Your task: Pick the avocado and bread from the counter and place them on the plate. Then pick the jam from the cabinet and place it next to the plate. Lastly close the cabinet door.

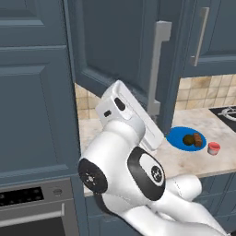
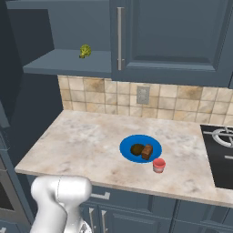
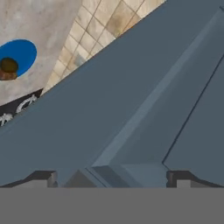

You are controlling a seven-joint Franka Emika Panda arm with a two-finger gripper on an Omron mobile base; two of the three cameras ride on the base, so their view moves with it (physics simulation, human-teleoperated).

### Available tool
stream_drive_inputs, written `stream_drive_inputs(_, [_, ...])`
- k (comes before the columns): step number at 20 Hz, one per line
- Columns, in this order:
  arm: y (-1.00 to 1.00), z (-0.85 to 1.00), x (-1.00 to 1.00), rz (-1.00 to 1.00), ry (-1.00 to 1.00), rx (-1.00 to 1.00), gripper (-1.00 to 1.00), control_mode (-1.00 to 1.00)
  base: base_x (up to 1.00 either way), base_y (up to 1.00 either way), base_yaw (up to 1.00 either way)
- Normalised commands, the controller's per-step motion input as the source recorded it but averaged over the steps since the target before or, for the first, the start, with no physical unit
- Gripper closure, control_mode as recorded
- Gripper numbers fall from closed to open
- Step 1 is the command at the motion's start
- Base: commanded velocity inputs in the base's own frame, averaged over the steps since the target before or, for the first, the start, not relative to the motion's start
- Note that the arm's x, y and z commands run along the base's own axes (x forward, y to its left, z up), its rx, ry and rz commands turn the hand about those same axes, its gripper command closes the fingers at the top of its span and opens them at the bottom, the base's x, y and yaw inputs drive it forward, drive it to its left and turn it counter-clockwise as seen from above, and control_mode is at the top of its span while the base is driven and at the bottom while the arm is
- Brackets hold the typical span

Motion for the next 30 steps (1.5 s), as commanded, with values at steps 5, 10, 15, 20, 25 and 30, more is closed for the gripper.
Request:
stream_drive_inputs(5, [-0.85, 0.12, 0.31, 0.3, 0.0, 0.18, -1.0, -1.0, 0.0, 0.0, 0.0])
stream_drive_inputs(10, [-0.82, 0.14, 0.39, 0.32, 0.0, 0.18, -1.0, -1.0, 0.0, 0.0, 0.0])
stream_drive_inputs(15, [-0.74, 0.03, 0.52, 0.31, 0.0, 0.15, -1.0, -1.0, 0.0, 0.0, 0.0])
stream_drive_inputs(20, [-0.63, 0.08, 0.62, 0.28, 0.0, 0.13, -1.0, -1.0, 0.0, 0.0, 0.0])
stream_drive_inputs(25, [-0.39, 0.13, 0.82, 0.23, 0.03, 0.09, -1.0, -1.0, 0.0, 0.0, 0.0])
stream_drive_inputs(30, [-0.08, 0.2, 1.0, 0.15, 0.07, 0.03, -1.0, -1.0, 0.0, 0.0, 0.0])
